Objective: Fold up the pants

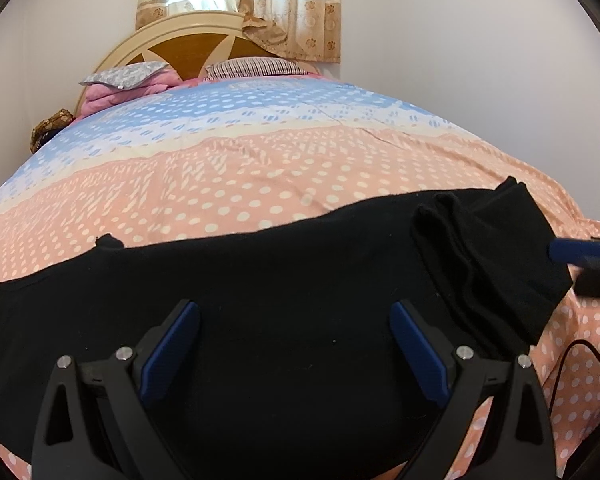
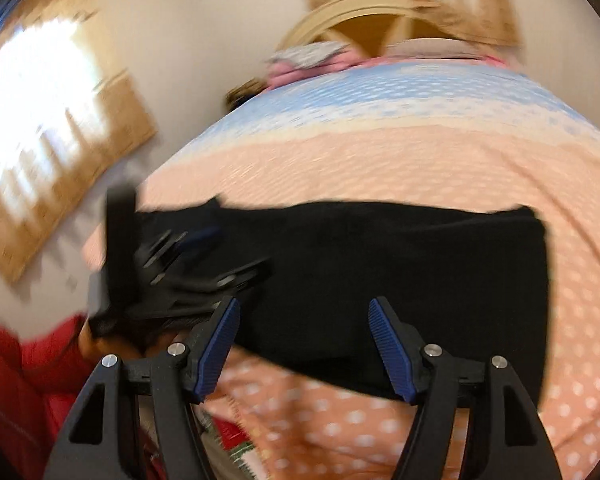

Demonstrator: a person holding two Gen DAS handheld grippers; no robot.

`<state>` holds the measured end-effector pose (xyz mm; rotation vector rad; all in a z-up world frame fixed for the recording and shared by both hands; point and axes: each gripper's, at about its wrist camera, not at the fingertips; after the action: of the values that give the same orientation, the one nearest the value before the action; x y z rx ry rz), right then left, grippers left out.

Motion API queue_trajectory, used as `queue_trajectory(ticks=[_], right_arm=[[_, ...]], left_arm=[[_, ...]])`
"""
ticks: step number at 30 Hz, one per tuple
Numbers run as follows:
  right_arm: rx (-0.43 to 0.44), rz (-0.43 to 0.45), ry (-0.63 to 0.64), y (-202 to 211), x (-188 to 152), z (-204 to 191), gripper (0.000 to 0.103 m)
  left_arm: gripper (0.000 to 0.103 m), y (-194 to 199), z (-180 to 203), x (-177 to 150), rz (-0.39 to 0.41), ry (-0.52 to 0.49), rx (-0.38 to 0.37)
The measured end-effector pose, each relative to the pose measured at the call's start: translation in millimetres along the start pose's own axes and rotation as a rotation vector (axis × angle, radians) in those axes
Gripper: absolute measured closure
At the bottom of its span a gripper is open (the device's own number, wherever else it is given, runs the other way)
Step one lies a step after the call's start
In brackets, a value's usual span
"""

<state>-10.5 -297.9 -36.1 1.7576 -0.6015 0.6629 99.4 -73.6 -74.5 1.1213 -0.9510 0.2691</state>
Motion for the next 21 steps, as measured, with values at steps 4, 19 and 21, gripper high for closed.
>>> queue_trajectory(ticks=[4, 19, 21], right_arm=[[-0.042, -0.011, -0.084, -5.0, -4.9, 14.9, 0.037], [-0.315, -0.009, 0.062, -72.7, 11.4, -34.3, 0.065], [-0.284, -0.015, 0.001, -66.2, 12.9, -24.0, 0.081]], left_arm=[[0.004, 0.7, -0.7, -0.3, 0.005, -0.011, 0.01], [0.004, 13.4, -15.2, -7.4, 0.026, -0.037, 0.054], [0.004, 13.7, -20.1, -6.3, 0.028, -0.023, 0.056]])
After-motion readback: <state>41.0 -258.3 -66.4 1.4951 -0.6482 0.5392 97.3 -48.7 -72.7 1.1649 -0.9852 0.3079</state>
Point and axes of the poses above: each gripper's, at about its wrist camera, not at the fingertips, and y roughly against the way its jaws point, z to its right, x to its top, and after that the axes turned 6 degrees about -x, right-handed
